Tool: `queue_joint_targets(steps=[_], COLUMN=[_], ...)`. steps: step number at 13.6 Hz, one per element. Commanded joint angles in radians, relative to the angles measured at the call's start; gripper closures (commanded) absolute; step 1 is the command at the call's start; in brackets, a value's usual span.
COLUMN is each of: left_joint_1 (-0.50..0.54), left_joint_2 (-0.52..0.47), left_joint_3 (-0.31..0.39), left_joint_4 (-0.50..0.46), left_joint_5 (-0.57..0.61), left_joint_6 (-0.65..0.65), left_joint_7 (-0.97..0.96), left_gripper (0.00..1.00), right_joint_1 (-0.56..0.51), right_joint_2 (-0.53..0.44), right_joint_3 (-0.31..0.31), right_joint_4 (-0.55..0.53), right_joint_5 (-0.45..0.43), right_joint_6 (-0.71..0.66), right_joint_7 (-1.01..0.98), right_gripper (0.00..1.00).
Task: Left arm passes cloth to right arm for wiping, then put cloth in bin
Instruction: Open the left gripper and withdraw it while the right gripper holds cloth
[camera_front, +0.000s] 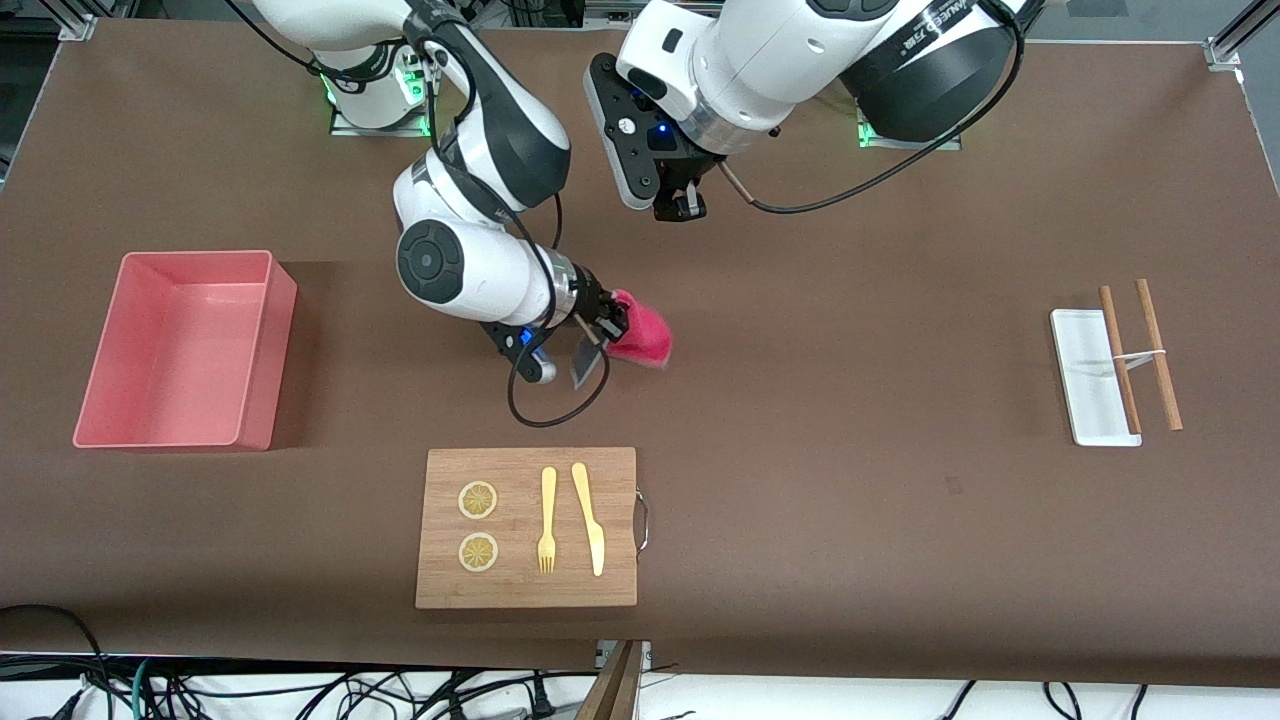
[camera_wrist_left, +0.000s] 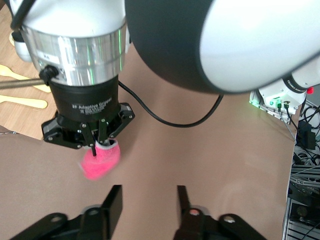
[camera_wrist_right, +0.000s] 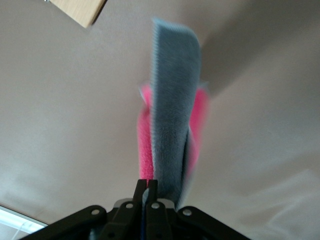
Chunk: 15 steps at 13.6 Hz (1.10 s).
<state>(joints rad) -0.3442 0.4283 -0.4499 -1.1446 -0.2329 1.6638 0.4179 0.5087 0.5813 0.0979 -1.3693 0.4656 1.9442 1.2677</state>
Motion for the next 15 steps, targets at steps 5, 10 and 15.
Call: queue_joint_targets(steps=[5, 10, 15], left_joint_1=[0.091, 0.184, 0.499], left_joint_2=[-0.143, -0.194, -0.128], left_joint_3=[0.014, 0.024, 0.022], left_joint_4=[-0.035, -0.058, -0.058], left_joint_5=[0.076, 0.335, 0.323], left_joint_6=[-0.098, -0.237, -0.268], left_joint_7=[0.067, 0.073, 0.229], left_gripper=[0.0, 0.0, 0.0], right_joint_1=[-0.091, -0.114, -0.15], right_joint_2=[0.015, 0.055, 0.116], right_joint_3=[0.0, -0.001, -0.021], right_joint_4=[-0.004, -0.019, -0.063], right_joint_5=[0.002, -0.097, -0.2], right_joint_6=[-0.118, -0.207, -0.229], right_joint_7=[-0.177, -0.235, -0.369], right_gripper=[1.0, 1.0, 1.0])
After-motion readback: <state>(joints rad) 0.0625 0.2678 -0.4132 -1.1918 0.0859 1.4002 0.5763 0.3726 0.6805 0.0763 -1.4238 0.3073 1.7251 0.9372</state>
